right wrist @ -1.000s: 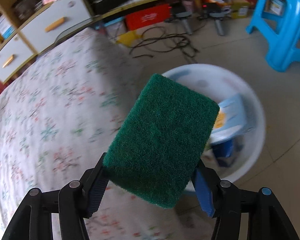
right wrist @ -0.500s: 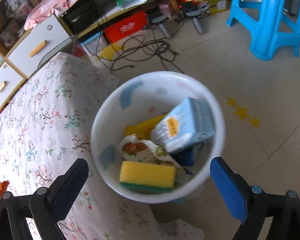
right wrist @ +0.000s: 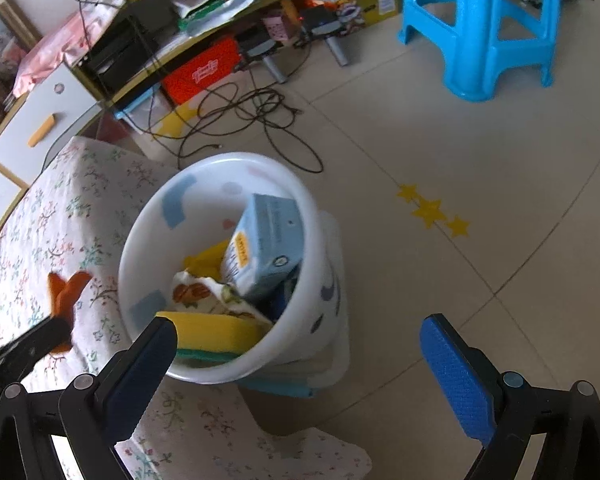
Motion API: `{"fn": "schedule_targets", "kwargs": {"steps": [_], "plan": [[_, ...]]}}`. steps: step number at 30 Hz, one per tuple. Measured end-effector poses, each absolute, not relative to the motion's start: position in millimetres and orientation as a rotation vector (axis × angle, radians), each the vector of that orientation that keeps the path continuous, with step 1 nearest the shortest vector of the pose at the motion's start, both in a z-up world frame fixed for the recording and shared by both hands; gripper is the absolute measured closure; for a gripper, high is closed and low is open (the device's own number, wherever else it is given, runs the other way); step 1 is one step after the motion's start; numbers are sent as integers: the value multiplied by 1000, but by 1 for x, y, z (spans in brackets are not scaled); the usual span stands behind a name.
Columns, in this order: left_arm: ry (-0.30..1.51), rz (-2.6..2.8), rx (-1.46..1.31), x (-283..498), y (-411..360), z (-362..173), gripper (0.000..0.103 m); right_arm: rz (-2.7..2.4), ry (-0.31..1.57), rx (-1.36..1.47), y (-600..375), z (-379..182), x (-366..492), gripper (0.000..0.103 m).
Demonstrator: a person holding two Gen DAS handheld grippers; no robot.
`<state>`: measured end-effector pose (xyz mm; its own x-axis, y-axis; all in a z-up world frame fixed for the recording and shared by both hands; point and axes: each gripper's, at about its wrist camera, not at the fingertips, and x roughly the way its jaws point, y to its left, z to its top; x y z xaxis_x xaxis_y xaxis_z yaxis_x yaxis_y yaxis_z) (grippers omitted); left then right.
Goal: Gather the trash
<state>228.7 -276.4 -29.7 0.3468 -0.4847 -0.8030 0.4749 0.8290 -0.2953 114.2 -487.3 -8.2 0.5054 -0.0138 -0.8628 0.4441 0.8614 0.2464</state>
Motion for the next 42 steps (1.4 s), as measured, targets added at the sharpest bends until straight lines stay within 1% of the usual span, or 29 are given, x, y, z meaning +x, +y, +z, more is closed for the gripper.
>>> {"fn": "schedule_targets", "kwargs": {"steps": [1,2,3,4,5,6,10,11,12,14,20,27,33,42], "plan": [[1032,-639,-9,231,-281,-28,77,-293,1012,474,-488,-9,114,3],[1031,-638,3,233,-284,-28,68,-296,1012,470,-488,-9,115,3],[1037,-626,13,234,-285,-28,45,-299,1013,465,-489,-9,115,3],[1046,-605,19,235,-286,-27,32,-301,1014,461,-488,-10,115,3],[1044,-568,23,233,-282,-26,17,-303,1015,459,-489,-10,116,3],[1035,-543,33,230,-280,-24,14,-303,1016,459,-488,-10,116,3],[1042,-424,121,211,-255,-21,14,-295,1016,470,-485,-8,116,3],[1034,-400,131,203,-244,-18,11,-289,1015,473,-482,-7,116,3],[1024,-377,137,196,-233,-14,6,-281,1013,476,-478,-5,116,3],[1006,-332,145,181,-208,-7,1,-265,1011,474,-470,-2,115,3],[971,-227,94,134,-133,14,0,-180,989,407,-423,15,111,3],[947,-132,1,83,-54,25,0,-108,976,299,-351,40,98,3],[921,-91,-56,57,-15,19,0,4,942,216,-282,55,68,2],[929,-82,-79,46,4,4,0,-8,933,186,-247,27,43,1]]}}
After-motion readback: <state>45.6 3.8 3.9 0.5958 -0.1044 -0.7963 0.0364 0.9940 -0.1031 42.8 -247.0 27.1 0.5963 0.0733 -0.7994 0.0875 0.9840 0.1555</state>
